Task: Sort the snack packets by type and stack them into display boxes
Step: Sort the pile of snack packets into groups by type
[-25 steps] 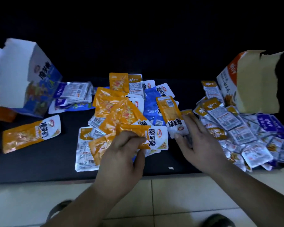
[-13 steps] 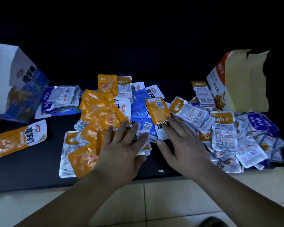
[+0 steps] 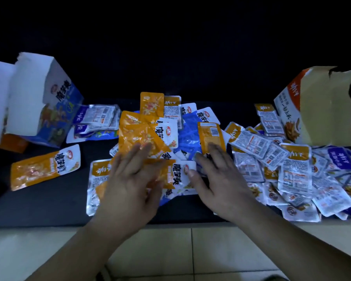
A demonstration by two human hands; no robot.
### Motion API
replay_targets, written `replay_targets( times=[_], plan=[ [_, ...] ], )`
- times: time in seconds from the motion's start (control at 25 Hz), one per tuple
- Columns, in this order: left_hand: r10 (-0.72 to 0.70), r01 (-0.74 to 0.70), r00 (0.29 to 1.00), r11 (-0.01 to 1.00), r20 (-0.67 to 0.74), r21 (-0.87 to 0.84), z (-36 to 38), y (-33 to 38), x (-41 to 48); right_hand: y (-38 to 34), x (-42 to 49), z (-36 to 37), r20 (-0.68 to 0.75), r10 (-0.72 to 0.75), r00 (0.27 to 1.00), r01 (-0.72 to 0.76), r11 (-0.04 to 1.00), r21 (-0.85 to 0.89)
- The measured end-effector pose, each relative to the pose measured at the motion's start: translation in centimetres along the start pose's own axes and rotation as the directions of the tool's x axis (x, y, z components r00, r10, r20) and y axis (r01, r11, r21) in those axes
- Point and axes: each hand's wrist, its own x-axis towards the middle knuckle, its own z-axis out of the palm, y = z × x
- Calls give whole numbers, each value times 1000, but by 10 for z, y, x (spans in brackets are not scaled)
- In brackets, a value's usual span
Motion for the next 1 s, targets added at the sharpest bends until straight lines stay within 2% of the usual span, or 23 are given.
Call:
replay_targets(
  times=[0.08,0.12,0.16,0.2,0.32,0.4,0.52,0.56,0.68,0.76,0.88,0.92,1.0],
  plan=[
    [-284,279,959,952,23,124,-16,-23,-24,-18,-1,7,21,-34,999,35,997,-63],
    [-450,434,891,883,59,179,-21,-33,-36,-27,-2,11,23,-56,998,58,994,-88],
    [-564,540,821,817,89,200,-24,-39,-46,-36,-1,14,17,-90,996,91,991,-102],
    [-605,585,790,793,102,171,-25,-45,-55,-48,2,18,11,-144,989,145,984,-107],
    [-522,522,853,853,26,-6,-21,-49,-70,-74,15,32,11,-296,955,295,948,-122],
    [-542,541,841,840,-11,-39,-27,-57,-68,-86,28,41,-2,-300,954,297,946,-128],
    [-677,682,729,732,101,-13,-34,-62,-66,-96,38,43,-49,-241,969,233,964,-126],
    [-694,704,709,707,124,-69,-36,-62,-65,-97,41,44,-64,-231,971,222,966,-130],
    [-672,669,724,629,156,-396,-45,-64,-61,-99,42,44,-60,-223,973,214,968,-133],
    [-713,650,695,564,97,-509,-56,-69,-60,-101,43,42,-37,-209,977,203,970,-131],
    [-806,629,572,549,-150,-550,-79,-73,-61,-106,42,31,23,-166,986,167,984,-57],
    [-829,586,529,511,-181,-629,-83,-69,-59,-110,40,26,10,-172,985,173,985,-15],
    [-856,451,505,374,-114,-810,-85,-53,-50,-118,35,21,-137,-224,965,237,967,93]
  ],
)
